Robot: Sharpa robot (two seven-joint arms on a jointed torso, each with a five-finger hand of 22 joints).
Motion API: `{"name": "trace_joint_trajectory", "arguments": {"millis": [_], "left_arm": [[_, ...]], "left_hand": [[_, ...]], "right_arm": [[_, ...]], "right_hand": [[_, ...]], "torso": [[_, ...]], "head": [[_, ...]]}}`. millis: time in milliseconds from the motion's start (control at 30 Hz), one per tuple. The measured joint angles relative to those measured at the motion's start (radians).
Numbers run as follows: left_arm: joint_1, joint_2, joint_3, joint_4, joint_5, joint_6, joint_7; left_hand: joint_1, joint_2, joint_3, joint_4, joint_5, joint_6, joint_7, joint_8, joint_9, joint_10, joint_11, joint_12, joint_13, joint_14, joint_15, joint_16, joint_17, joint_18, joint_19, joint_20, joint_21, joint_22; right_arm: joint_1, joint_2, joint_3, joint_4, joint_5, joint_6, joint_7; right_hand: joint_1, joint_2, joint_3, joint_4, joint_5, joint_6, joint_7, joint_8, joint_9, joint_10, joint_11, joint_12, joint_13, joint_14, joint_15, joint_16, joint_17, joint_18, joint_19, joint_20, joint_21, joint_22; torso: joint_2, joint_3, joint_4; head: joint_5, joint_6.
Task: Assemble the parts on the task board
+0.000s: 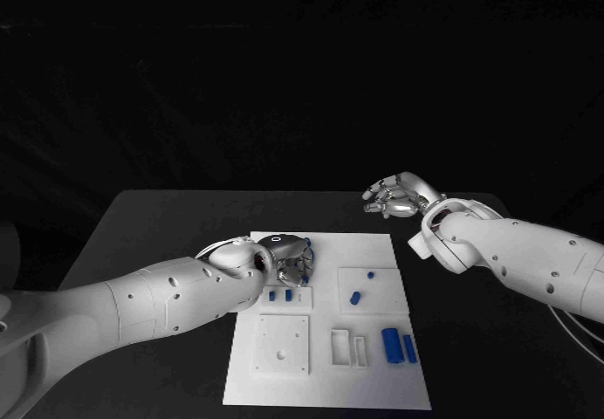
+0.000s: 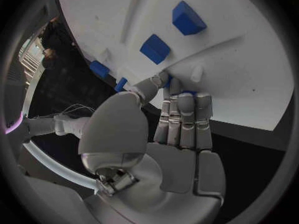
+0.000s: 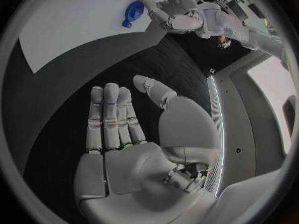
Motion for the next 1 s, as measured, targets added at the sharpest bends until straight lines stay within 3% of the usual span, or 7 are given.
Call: {"name": "trace_joint_trajectory", "arguments": {"millis": [533, 800, 900, 1000], "left_arm": [[-0.006, -0.005, -0.003, 0.004, -0.008, -0.033, 0.003], [-0.011, -0.021, -0.004, 0.021, 0.004, -0.058, 0.004], [-0.014, -0.034, -0.001, 0.034, 0.017, -0.065, 0.005], [-0.018, -0.044, 0.015, 0.041, 0.055, -0.067, 0.01]], "left_hand": [[-0.005, 0.031, 0.003, -0.007, 0.0, 0.023, -0.009, 0.0, -0.002, 0.027, -0.012, 0.0, 0.004, 0.028, -0.011, 0.017, 0.0, 0.0, 0.023, -0.009, 0.016, 0.001], [-0.005, 0.034, 0.005, -0.011, 0.0, 0.025, -0.01, 0.0, -0.002, 0.034, -0.012, -0.005, 0.005, 0.038, -0.013, 0.017, 0.0, 0.0, 0.034, -0.012, 0.016, 0.002], [-0.005, 0.034, 0.005, -0.011, 0.0, 0.027, -0.012, 0.0, -0.002, 0.034, -0.012, -0.008, 0.005, 0.039, -0.014, 0.021, 0.0, 0.0, 0.036, -0.014, 0.02, 0.002], [-0.005, 0.034, 0.005, -0.011, 0.001, 0.03, -0.014, 0.0, -0.002, 0.034, -0.012, -0.008, 0.009, 0.042, -0.012, 0.021, -0.001, 0.0, 0.037, -0.012, 0.02, 0.002]], "right_arm": [[0.0, 0.0, 0.0, 0.0, 0.0, 0.0, 0.0], [0.0, 0.0, 0.0, 0.0, 0.0, 0.0, 0.0], [0.0, 0.0, 0.0, 0.0, 0.0, 0.0, 0.0], [-0.001, 0.0, 0.0, -0.001, 0.0, 0.0, 0.001]], "right_hand": [[0.0, 0.0, 0.0, 0.0, 0.0, 0.001, -0.001, 0.0, 0.0, 0.0, 0.0, 0.0, -0.001, 0.0, 0.0, 0.0, -0.001, 0.0, 0.0, 0.0, 0.0, 0.0], [0.0, 0.0, 0.0, 0.0, 0.0, 0.001, -0.001, 0.0, 0.001, 0.0, 0.0, 0.0, -0.001, 0.0, 0.0, 0.0, 0.0, 0.0, 0.0, 0.0, 0.0, 0.0], [0.0, 0.0, 0.0, 0.0, 0.0, 0.001, -0.001, 0.0, 0.001, 0.0, 0.0, 0.0, -0.001, 0.0, 0.0, 0.0, 0.0, 0.0, 0.0, 0.0, 0.0, 0.0], [0.0, 0.0, 0.0, 0.0, -0.001, 0.001, -0.001, 0.0, 0.001, 0.0, 0.0, 0.0, -0.001, 0.0, 0.0, 0.0, 0.0, 0.0, 0.0, 0.0, 0.0, 0.0]], "torso": [[0.0, 0.0002, -0.0001], [0.0, -0.0003, 0.0], [0.0, -0.0006, 0.0001], [0.0, -0.0008, 0.0001]], "head": [[0.0, -0.001], [0.0, 0.002], [0.0, 0.003], [0.0, 0.003]]}}
